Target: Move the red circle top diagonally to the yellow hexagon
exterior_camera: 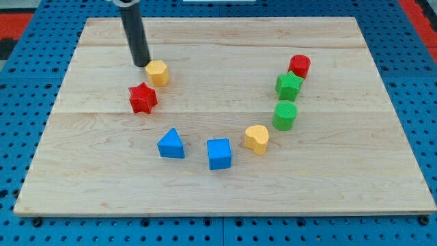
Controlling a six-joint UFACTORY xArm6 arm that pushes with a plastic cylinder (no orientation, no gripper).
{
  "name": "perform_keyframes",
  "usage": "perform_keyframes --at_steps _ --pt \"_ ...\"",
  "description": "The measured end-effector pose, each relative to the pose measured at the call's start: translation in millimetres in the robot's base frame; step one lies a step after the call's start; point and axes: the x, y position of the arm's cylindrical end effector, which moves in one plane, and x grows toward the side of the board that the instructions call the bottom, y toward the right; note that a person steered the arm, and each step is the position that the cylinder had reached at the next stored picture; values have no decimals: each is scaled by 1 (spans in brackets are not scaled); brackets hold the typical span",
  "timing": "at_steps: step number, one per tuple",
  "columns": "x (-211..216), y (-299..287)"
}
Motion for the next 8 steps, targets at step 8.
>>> perform_keyframes --at_steps 8 --pt "-27 418"
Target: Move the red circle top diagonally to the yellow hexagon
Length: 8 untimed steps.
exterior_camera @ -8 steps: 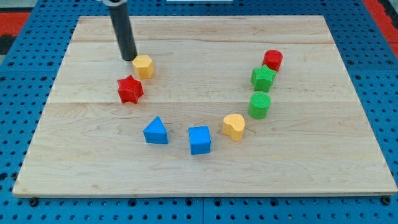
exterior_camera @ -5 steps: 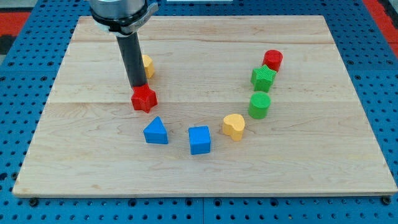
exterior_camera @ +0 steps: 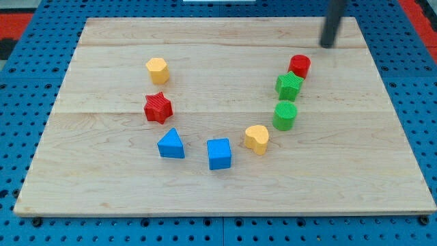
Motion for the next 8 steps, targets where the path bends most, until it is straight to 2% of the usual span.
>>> perform_keyframes --at_steps 1,2,3,5,6,7,8 --pt "30 5" --pt "53 -73" --pt "49 -182" --pt "7 -325" --pt "-42 -340" --pt "-19 -406" --pt "15 -389"
